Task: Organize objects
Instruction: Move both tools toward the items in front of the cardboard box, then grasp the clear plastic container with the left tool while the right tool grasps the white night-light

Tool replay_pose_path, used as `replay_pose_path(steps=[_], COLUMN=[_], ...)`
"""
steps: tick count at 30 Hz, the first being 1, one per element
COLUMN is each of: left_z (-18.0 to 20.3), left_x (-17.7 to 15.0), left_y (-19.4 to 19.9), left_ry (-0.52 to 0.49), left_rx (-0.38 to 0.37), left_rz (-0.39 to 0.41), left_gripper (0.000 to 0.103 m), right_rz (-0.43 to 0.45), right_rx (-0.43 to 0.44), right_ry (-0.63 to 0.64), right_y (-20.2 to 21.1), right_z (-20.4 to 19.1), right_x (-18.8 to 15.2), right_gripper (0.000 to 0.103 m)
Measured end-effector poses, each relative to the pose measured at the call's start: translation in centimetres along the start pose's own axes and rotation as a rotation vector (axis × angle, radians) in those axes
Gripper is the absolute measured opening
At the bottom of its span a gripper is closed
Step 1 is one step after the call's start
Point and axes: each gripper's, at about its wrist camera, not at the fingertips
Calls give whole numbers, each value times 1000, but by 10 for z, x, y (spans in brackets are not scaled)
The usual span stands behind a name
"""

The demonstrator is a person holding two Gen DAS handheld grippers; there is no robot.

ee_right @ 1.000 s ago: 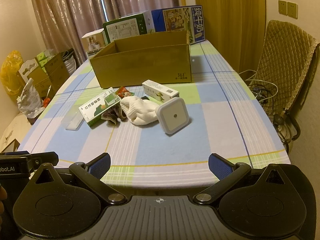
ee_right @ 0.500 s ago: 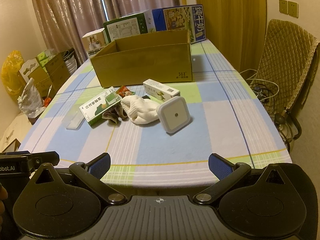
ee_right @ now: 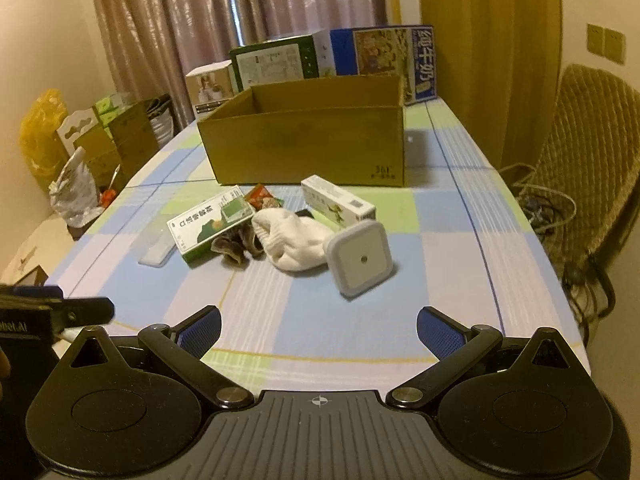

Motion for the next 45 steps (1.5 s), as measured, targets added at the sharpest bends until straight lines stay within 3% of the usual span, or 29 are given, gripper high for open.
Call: replay_pose_path(steps=[8,19,25,29,34,35,36,45], left_z=[-23,-39,-50,-57,-65,-66,-69,-93], left_x=[20,35,41,43,44,45,45,52], left_y=[-22,-75,-98,-109,-119,-120,-121,-143], left_ry=[-26,-119,-130,-132,-156,-161,-164,-202], left_rx=[-8,17,26,15,6,6,7,29], left_rz=[13,-41,-66,-79,-89,-87,-79,-88], left_gripper=[102,102,102,102,102,101,99,81], right_rz=[-39,-137,-200,-202,-168,-160,-152,-111], right_rx=[12,42,80,107,112,111,103,31], right_ry=[110,274,326,325,335,328,321,152], right_y=[-33,-109,-149,-157,-158,-158,-158,-156], right_z=[11,28,41,47,44,44,44,40], right_x=[22,46,49,45,44,45,46,59], right_gripper=[101,101,82,76,75,68,63,63])
Point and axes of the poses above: each gripper's, at about its wrist camera, not at the fingertips, and y roughly against the way its jaws point, z to its right, x to its top, and after that the axes turned 11 degrees about -y, right-handed
